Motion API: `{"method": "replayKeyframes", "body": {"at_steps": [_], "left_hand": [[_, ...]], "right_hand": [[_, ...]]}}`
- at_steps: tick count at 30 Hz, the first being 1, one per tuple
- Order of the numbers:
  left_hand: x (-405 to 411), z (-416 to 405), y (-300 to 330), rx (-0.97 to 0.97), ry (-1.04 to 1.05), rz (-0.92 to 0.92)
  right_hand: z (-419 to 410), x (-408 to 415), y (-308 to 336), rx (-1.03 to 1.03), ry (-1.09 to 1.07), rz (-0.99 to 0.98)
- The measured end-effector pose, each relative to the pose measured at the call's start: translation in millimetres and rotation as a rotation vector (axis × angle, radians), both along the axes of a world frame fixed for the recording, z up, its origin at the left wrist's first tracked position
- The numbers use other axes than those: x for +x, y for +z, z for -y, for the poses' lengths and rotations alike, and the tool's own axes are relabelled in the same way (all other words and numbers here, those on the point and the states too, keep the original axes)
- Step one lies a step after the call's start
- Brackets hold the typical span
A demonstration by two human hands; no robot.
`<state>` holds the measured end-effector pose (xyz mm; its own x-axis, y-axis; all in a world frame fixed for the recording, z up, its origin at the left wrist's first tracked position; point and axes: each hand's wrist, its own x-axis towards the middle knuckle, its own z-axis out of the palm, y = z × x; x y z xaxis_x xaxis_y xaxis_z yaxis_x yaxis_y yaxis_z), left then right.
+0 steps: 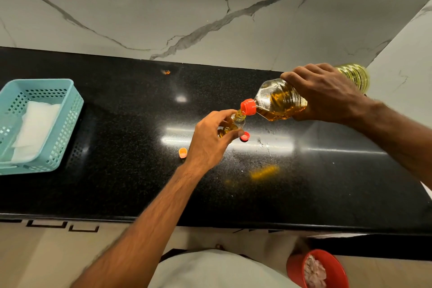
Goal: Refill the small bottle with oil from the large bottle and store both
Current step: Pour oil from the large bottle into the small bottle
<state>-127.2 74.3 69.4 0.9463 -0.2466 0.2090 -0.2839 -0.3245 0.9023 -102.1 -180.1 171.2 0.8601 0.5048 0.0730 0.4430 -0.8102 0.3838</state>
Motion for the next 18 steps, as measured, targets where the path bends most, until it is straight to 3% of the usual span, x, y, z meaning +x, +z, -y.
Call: {"method": "replayKeyframes", "body": {"at_steps": [18], "left_hand": [[-0.7,-0.7,-0.5,0.013,-0.012,-0.003]], "right_hand": [[1.9,-1.6,-2.2,0.009,0.002,0.006]]}}
